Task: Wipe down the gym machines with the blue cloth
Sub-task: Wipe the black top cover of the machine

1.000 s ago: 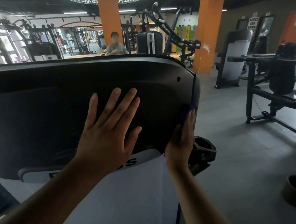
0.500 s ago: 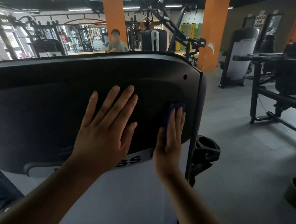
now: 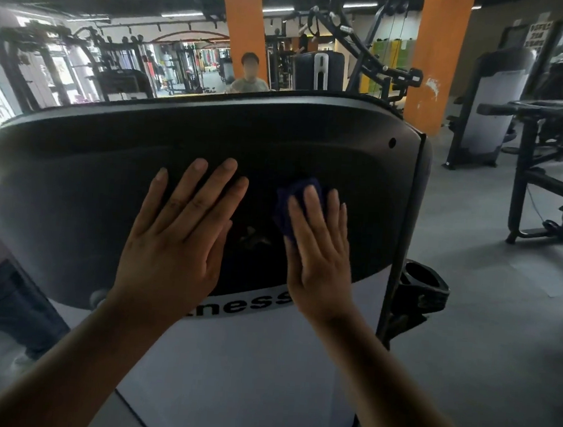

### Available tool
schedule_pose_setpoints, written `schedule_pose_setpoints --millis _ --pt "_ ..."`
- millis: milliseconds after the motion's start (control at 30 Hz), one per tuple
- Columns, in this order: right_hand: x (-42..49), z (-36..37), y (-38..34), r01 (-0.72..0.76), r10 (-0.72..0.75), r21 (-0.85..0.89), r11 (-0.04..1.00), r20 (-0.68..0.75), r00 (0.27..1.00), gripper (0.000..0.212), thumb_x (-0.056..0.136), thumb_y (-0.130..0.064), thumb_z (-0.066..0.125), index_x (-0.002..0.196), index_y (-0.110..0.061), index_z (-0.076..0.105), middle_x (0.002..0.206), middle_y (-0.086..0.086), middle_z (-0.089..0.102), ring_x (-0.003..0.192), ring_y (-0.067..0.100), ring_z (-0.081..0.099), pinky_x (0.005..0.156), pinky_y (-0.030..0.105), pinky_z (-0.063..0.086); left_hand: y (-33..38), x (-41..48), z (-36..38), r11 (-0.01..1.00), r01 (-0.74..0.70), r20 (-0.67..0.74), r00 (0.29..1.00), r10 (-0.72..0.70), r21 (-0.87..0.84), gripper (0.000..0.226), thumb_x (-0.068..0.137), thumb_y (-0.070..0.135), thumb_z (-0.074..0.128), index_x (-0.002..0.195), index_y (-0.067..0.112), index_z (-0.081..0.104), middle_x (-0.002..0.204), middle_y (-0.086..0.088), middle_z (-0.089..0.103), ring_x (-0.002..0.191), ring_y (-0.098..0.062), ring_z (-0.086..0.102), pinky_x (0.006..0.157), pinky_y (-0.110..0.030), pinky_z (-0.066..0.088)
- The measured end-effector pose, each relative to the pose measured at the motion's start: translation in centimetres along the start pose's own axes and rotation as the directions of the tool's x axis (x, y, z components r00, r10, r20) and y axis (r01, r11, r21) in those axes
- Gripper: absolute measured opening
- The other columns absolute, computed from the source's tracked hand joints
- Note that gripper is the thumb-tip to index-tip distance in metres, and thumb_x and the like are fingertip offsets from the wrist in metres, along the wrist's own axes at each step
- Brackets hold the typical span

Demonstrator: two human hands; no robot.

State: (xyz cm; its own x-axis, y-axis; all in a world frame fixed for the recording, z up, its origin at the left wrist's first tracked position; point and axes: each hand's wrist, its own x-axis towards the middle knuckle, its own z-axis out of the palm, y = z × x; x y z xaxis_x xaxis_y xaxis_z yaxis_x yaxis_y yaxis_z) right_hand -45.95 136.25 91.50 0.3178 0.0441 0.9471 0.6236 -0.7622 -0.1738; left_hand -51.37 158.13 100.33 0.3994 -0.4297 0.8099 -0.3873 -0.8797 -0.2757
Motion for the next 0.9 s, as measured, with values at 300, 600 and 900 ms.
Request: schedule_pose_setpoints --millis 300,600,900 --pt "0.5 1.1 -3.5 -0.326 0.33 0.05 0.944 -0.138 0.934 0.056 0.118 -0.023 0.039 0.171 -0.018 0.021 0.181 0.005 0.011 0.168 0.037 0.006 0.135 0.06 0.007 -2.3 -1.9 -1.0 1.0 0.029 0.016 0.999 -0.029 -0.002 0.057 0.113 0.02 0.054 0.168 0.02 0.041 0.179 -0.002 0.028 0.168 -0.027 0.021 0.133 -0.063 0.021" --pt "0.8 0.1 -2.6 -0.425 0.401 -0.117 0.897 -0.182 0.898 0.059 0.117 -0.02 0.044 0.172 -0.02 0.022 0.181 0.001 0.015 0.168 0.031 0.007 0.13 0.072 0.006 -5.5 -2.9 -1.8 0.999 0.013 0.031 0.999 -0.011 -0.04 0.056 0.114 0.024 0.052 0.169 0.021 0.039 0.18 -0.001 0.027 0.168 -0.026 0.021 0.134 -0.062 0.021" --pt "-0.4 4.3 -8.8 0.072 -0.069 -0.138 0.988 0.026 0.997 0.064 0.11 -0.007 0.049 0.169 -0.018 0.028 0.18 -0.003 0.017 0.167 0.03 0.017 0.134 0.057 0.016 -9.0 -3.8 -2.7 0.996 -0.032 0.027 0.999 0.034 -0.078 0.057 0.114 0.025 0.052 0.169 0.019 0.039 0.18 -0.002 0.027 0.168 -0.025 0.021 0.134 -0.059 0.022"
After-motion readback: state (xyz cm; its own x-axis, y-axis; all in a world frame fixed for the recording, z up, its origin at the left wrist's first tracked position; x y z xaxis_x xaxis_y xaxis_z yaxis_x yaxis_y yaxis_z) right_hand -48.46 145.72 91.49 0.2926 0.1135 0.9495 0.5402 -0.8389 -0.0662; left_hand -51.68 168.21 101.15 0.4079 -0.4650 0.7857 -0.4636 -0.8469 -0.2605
